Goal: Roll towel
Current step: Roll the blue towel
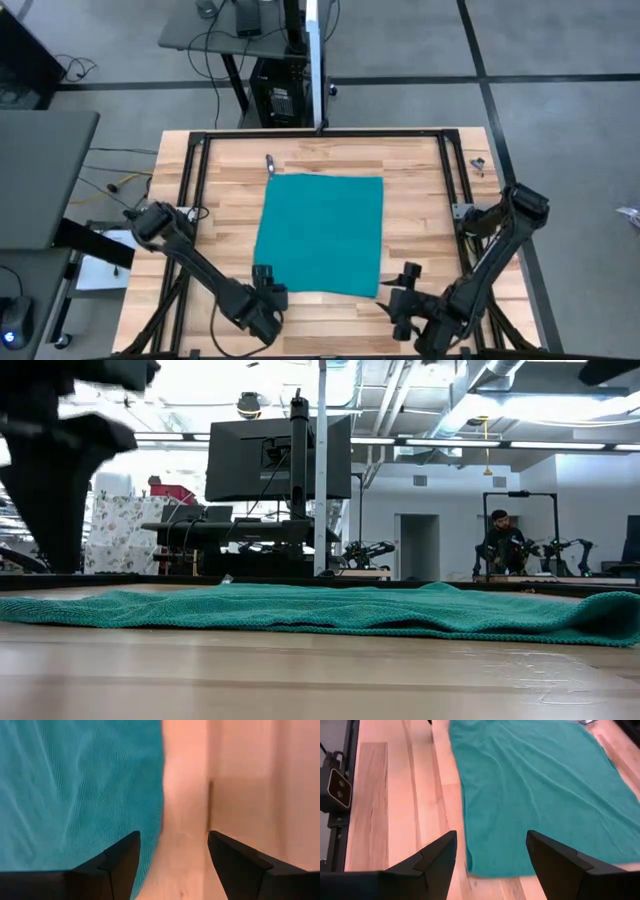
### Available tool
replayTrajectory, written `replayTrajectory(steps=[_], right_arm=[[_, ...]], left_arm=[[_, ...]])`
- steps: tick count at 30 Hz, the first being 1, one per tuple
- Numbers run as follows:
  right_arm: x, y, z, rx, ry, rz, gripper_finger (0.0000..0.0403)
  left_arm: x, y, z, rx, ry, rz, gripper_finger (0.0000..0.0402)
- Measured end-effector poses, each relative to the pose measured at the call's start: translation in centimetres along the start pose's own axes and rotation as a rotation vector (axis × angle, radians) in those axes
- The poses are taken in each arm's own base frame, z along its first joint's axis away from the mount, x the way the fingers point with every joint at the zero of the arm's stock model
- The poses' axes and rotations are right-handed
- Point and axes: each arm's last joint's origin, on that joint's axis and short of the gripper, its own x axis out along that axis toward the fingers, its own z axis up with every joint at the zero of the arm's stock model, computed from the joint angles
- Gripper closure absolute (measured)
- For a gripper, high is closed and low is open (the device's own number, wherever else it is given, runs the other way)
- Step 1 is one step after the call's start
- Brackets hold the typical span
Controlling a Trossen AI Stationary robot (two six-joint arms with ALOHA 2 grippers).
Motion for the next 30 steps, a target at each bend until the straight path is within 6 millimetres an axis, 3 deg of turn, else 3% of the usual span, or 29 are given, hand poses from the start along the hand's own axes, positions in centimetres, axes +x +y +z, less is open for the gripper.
replayTrajectory(steps=[17, 23, 30], right_arm=[[0.5, -0.3, -0.5, 0.006, 0.01, -0.02, 0.0171], [2.0, -0.1, -1.7, 0.017, 0.029, 0.005, 0.0171], [6.1, 3.0, -4.0, -0.21, 0.025, 0.025, 0.0171]], left_arm=[[3.1, 1.6, -0.2, -0.017, -0.004, 0.204, 0.0185], [3.3, 1.7, -0.1, -0.021, -0.009, 0.21, 0.0185], [3.3, 1.6, -0.1, -0.066, -0.021, 0.204, 0.0185]])
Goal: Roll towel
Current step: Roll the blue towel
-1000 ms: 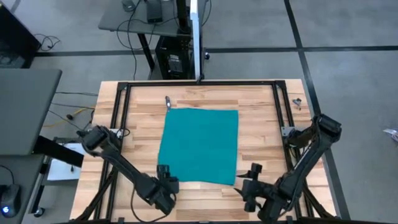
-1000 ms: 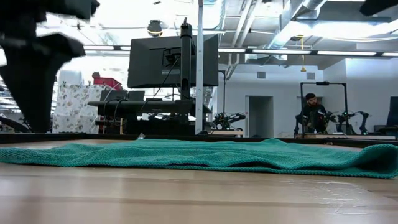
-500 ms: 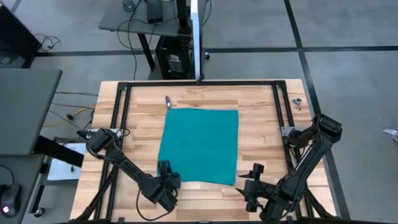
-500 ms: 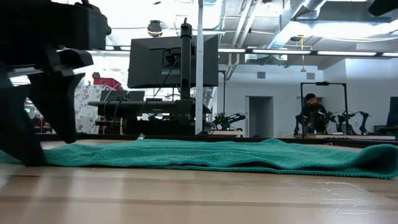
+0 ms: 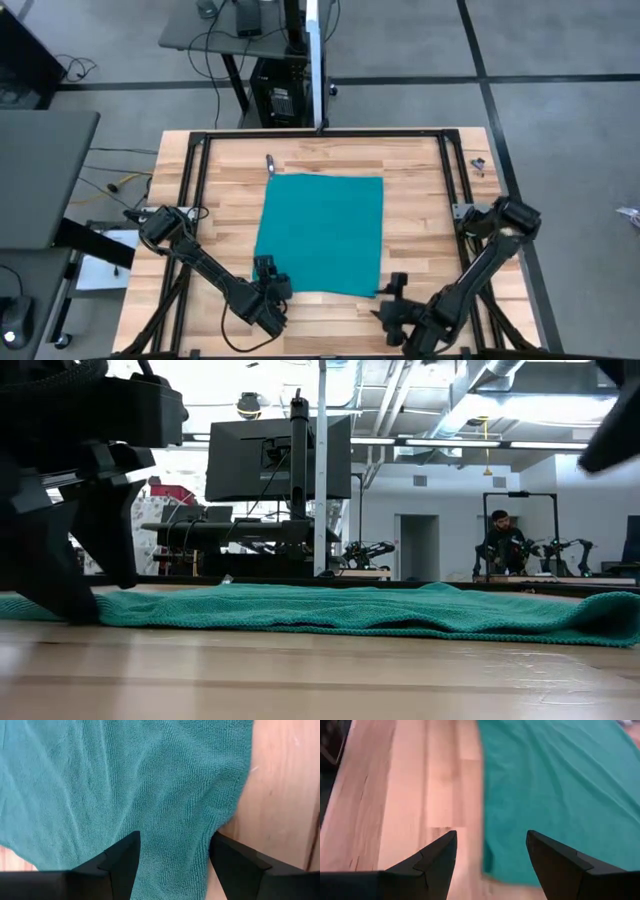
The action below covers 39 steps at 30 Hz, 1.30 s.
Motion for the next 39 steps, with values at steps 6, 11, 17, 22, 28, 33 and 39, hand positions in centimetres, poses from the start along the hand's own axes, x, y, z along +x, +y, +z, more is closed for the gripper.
replayTrajectory(steps=[6, 11, 17, 22, 28, 33, 39], right_arm=[[3.5, 0.3, -1.5, -0.038, 0.067, -0.08, 0.0171], [5.4, 0.1, -2.0, -0.1, 0.12, -0.104, 0.0171], [6.0, -0.1, -2.1, -0.118, 0.141, -0.112, 0.0171], [6.5, -0.7, -2.0, -0.118, 0.175, -0.122, 0.0182], [6.7, -1.0, -2.0, -0.122, 0.189, -0.135, 0.021], [6.8, -1.1, -2.1, -0.13, 0.197, -0.141, 0.023], [6.8, -1.1, -2.2, -0.132, 0.211, -0.131, 0.025]], left_arm=[[0.0, 0.0, 0.0, -0.001, 0.0, -0.002, 0.0185], [0.0, -0.1, 0.0, 0.001, 0.001, -0.003, 0.0185], [0.0, 0.0, -0.1, 0.018, 0.004, -0.001, 0.0185], [0.1, 0.1, -0.1, 0.015, -0.007, 0.033, 0.0185], [0.3, 0.4, -0.5, 0.016, -0.01, 0.079, 0.0185], [0.7, 0.5, -1.3, 0.004, -0.01, 0.097, 0.0185], [0.5, -0.1, -1.4, 0.034, -0.032, 0.078, 0.0185]])
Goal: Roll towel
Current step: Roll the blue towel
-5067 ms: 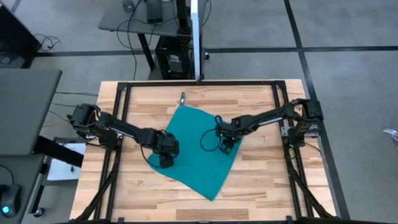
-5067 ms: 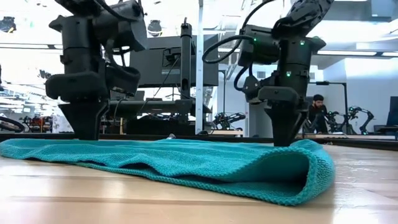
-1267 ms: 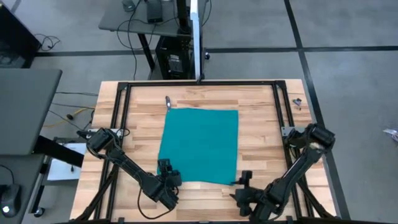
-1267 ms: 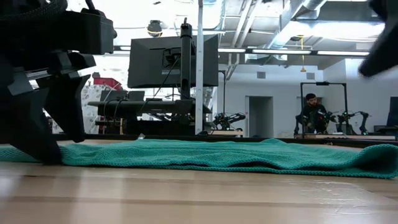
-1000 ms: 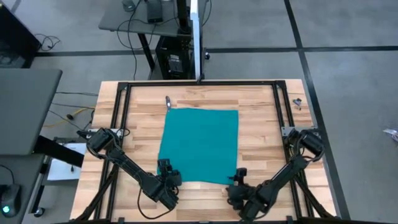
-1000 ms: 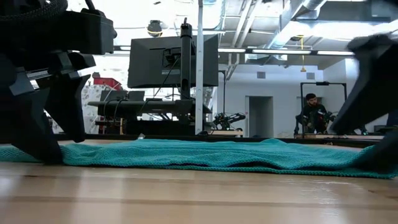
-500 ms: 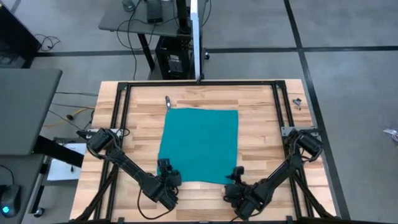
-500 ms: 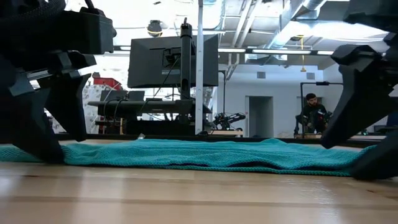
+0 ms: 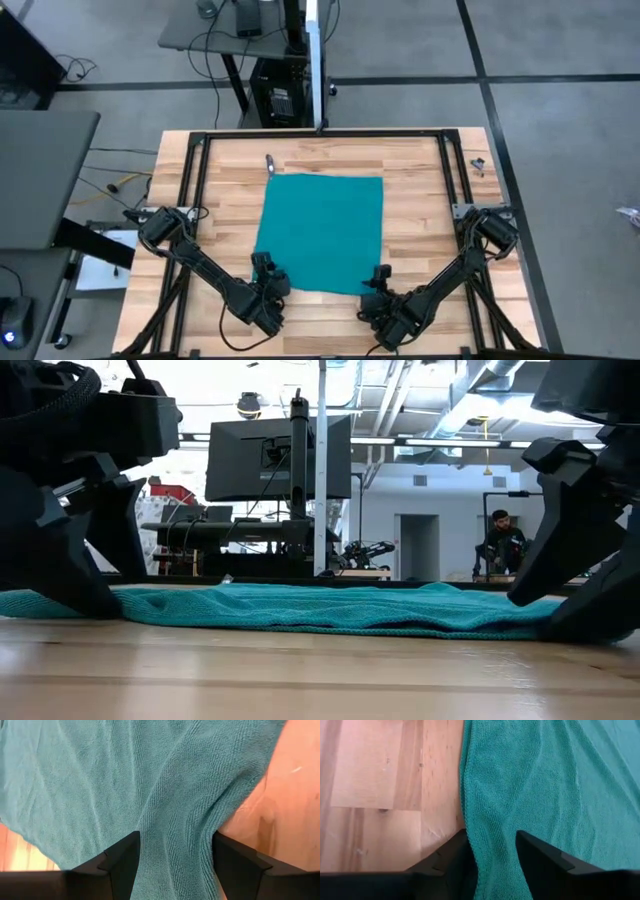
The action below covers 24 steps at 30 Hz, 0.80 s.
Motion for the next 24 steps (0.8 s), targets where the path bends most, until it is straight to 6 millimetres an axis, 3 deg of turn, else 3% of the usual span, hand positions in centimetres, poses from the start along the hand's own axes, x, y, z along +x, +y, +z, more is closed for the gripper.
replayTrajectory(steps=[9, 12, 17, 24], right_arm=[[0.0, 0.1, -0.1, 0.018, 0.025, 0.032, 0.0279], [0.1, 0.1, -0.1, 0.072, 0.044, 0.06, 0.0307], [-0.7, 0.0, 0.2, 0.172, 0.068, 0.132, 0.039], [-2.8, -0.5, 0.6, 0.246, 0.123, 0.26, 0.04]], left_arm=[[-0.3, -0.6, -0.1, 0.017, 0.005, -0.065, 0.0201], [-0.3, -0.8, 0.0, 0.008, 0.016, -0.098, 0.0252], [-0.6, -1.2, 0.1, -0.01, 0.035, -0.176, 0.0383], [-2.5, -2.2, 1.0, -0.077, 0.1, -0.32, 0.0399]])
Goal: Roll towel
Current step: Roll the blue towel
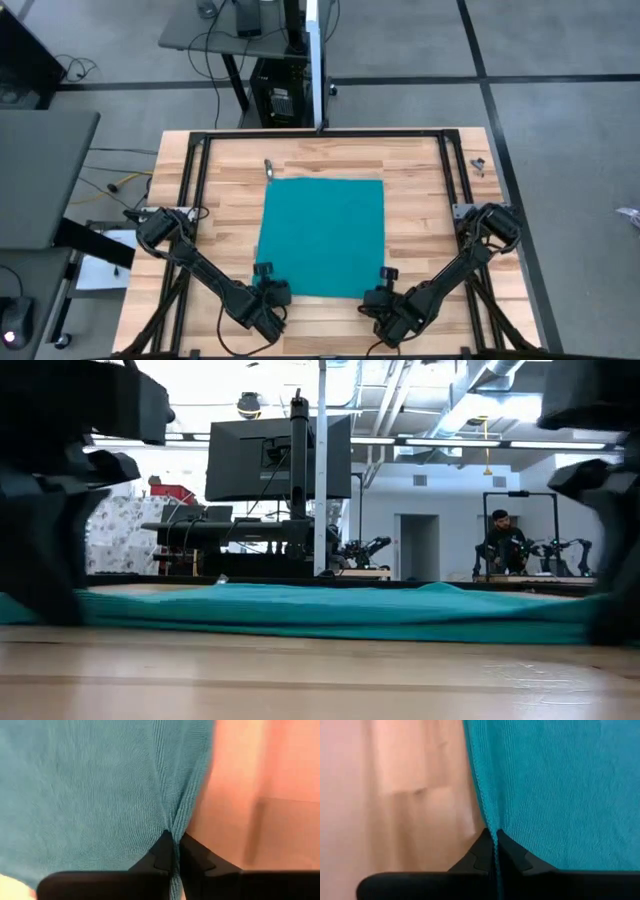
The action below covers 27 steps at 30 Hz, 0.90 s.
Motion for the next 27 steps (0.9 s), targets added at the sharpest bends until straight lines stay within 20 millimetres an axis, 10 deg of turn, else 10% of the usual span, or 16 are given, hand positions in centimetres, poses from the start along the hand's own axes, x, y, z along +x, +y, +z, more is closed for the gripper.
replayTrajectory(steps=[15, 27], right_arm=[[-2.1, 1.7, -0.5, 0.061, 0.105, 0.282, 0.0402], [-3.7, -3.0, 0.9, 0.199, 0.152, 0.546, 0.0403]], left_arm=[[-5.4, -1.1, 1.8, -0.165, 0.109, -0.495, 0.0401], [-5.5, -0.2, 2.0, -0.092, 0.088, -0.624, 0.0402]])
